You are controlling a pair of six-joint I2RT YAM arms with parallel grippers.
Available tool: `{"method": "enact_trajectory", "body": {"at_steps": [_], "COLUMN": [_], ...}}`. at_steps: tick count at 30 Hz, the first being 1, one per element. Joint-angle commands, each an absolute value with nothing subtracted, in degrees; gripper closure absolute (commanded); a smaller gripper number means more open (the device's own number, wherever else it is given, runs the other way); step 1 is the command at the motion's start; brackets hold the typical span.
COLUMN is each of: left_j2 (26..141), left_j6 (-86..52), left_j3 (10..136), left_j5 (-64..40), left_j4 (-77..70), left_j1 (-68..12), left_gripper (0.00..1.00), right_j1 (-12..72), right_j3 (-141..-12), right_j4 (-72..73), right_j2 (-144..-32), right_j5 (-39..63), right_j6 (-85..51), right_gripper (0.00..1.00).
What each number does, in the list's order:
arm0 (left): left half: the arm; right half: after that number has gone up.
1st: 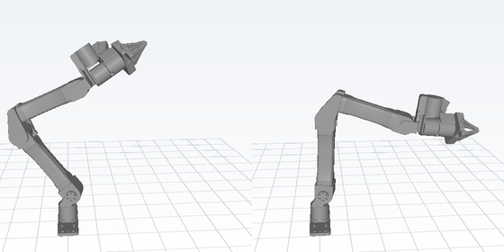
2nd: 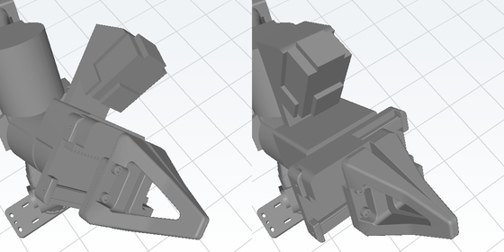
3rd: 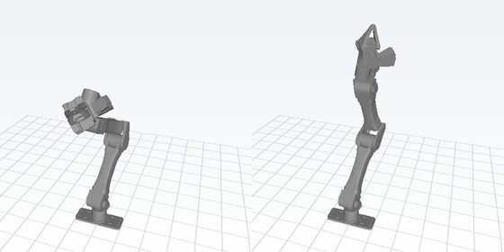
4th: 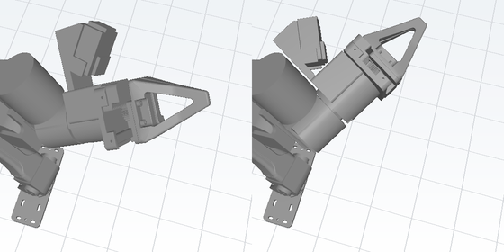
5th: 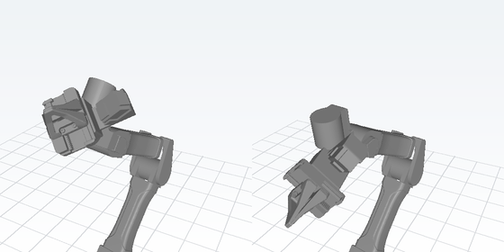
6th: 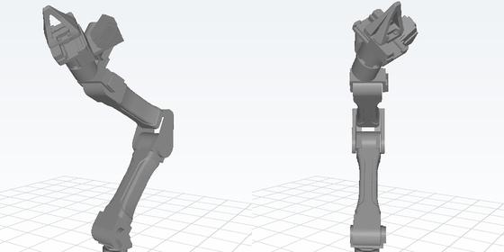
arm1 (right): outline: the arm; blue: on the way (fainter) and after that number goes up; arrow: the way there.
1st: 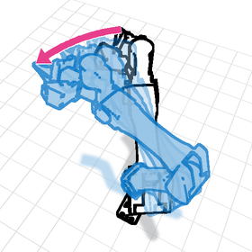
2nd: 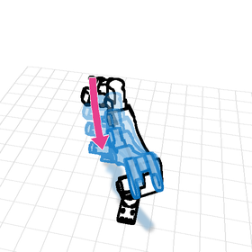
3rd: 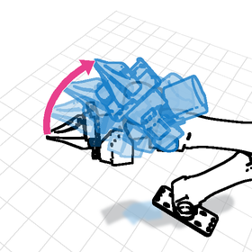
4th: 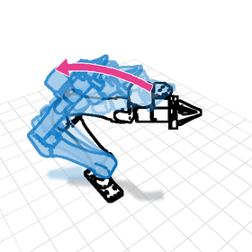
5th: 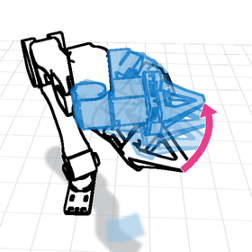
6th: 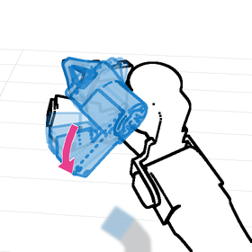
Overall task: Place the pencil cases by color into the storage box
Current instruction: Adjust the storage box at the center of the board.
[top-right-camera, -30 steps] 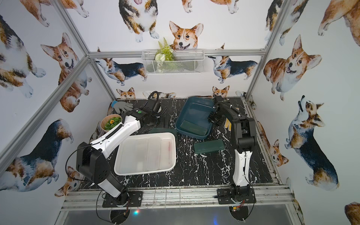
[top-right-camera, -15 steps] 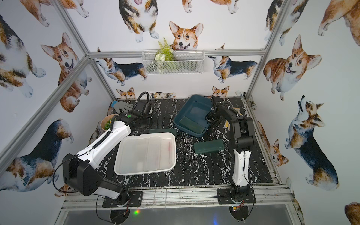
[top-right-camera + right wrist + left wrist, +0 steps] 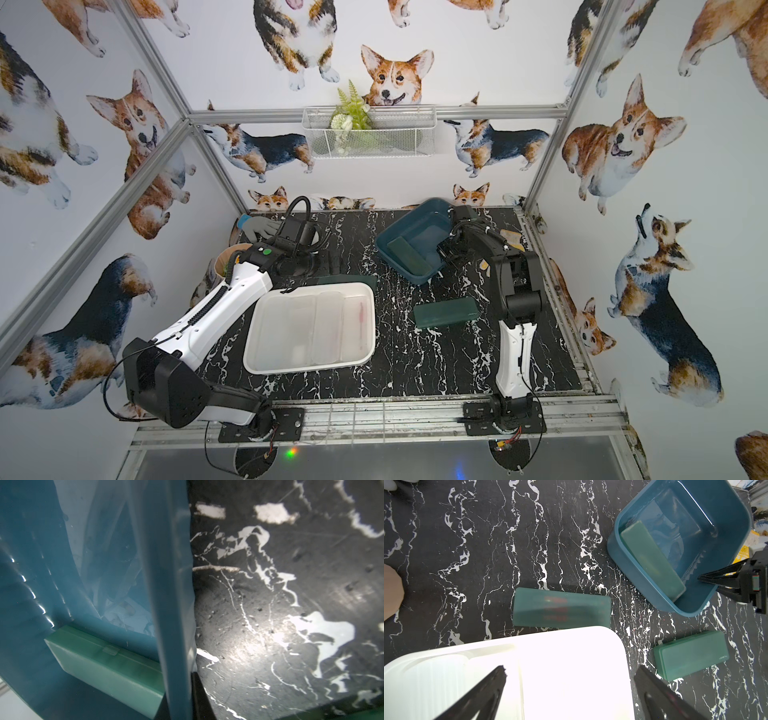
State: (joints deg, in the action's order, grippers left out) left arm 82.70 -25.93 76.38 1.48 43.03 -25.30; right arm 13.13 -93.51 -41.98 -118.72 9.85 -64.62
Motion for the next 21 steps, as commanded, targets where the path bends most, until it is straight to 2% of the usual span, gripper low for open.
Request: {"method": "enact_trajectory", "body": {"at_steps": [1, 11, 14, 17, 21], "left_j2": [82.2, 81.6, 81.3, 81.1, 81.9], "left_j6": [-26.5, -26.9, -27.2, -27.2, -25.6], "left_j3": [76.5, 76.0, 75.7, 75.4, 76.0], "left_j5": [2.7, 3.7, 3.9, 3.9, 4.6], "left_j4": [42.1, 42.0, 41.9, 41.7, 42.6], "left_j1": [-25.2, -25.2, -25.1, -25.2, -25.0], "left_gripper": [0.01, 0.01, 0.01, 0.01, 0.01], "right_j1": [14.3, 20.4, 21.4, 22.0, 22.1], "right_j3": [-94.4, -96.7, -97.9, -99.4, -100.3], "right_j4": [-40.5, -39.3, -40.0, -41.4, -44.4], "right_j2": [-119.2, -122.9, -123.8, -123.4, -120.7], "right_j5": [8.7, 11.2, 12.4, 12.3, 10.0], "right_j6": [-73.4, -82.9, -82.1, -78.0, -71.7], "right_gripper": [0.86, 0.87, 0.83, 0.55, 0.33]}}
